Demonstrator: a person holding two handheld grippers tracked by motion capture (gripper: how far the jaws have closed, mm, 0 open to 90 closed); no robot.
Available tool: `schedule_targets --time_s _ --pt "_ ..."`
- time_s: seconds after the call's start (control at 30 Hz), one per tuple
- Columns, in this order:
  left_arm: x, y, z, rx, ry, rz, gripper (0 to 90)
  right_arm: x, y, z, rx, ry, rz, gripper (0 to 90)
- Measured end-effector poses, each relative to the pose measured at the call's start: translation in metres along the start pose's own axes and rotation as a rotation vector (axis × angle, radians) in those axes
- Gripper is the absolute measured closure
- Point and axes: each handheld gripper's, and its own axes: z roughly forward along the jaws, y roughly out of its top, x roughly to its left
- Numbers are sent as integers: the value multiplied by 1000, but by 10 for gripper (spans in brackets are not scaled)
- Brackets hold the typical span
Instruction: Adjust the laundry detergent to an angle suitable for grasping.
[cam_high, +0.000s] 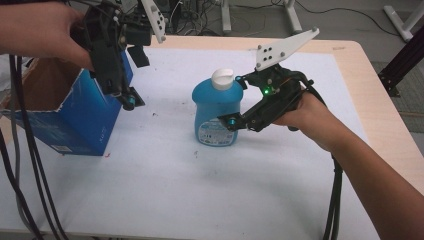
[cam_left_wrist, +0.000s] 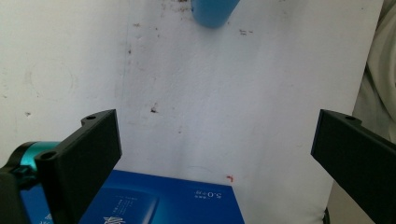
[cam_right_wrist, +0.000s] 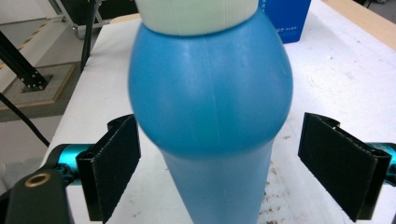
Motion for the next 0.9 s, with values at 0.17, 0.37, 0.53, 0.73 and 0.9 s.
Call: schedule_targets --time_s 0.17,0.37,0.53,0.73,0.9 --pt "0 1 0 -1 -1 4 17 -2 -2 -5 0 8 50 124" --pt "0 0 0 1 1 -1 17 0 -2 -16 -6 -5 42 123" --pt "0 1 0 -3 2 1 17 2 1 -28 37 -63 36 123" --pt "0 2 0 -3 1 5 17 1 4 -46 111 -126 45 120" --pt "1 2 -1 -5 4 4 17 3 13 -62 204 -173 27 120"
